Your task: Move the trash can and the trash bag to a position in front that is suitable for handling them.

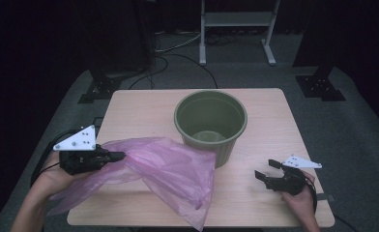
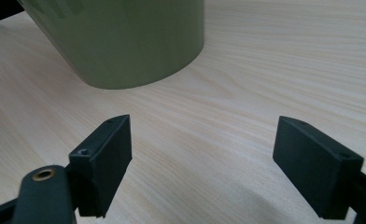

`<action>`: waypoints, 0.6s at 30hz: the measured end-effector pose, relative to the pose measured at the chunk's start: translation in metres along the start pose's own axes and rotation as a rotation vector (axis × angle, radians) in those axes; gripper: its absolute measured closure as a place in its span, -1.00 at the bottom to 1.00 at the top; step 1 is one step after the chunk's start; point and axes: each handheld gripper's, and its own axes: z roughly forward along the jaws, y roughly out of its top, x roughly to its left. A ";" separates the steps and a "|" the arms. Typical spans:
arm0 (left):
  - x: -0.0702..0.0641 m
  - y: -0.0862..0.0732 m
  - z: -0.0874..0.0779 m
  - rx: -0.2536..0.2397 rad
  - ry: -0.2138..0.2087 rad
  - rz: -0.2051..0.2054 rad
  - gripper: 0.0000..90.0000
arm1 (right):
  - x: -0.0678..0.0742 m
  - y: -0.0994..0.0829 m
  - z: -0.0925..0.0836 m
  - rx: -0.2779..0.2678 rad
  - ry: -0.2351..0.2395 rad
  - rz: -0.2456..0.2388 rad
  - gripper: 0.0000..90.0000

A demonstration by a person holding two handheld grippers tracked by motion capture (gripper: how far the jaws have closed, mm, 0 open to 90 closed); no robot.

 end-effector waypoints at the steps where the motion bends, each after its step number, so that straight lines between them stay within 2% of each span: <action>1: 0.001 0.003 -0.002 -0.002 0.002 0.002 1.00 | 0.000 0.000 0.000 0.001 0.000 0.001 -0.58; 4: 0.002 0.013 -0.011 -0.014 0.009 0.011 1.00 | -0.001 0.000 0.000 0.002 0.001 0.002 -0.58; 10: 0.008 0.033 -0.034 -0.075 0.026 0.024 1.00 | -0.001 0.000 0.000 0.003 0.001 0.001 -0.58; 18: 0.009 0.052 -0.061 -0.111 0.070 0.052 1.00 | -0.002 0.000 -0.001 0.000 0.000 0.002 -0.58</action>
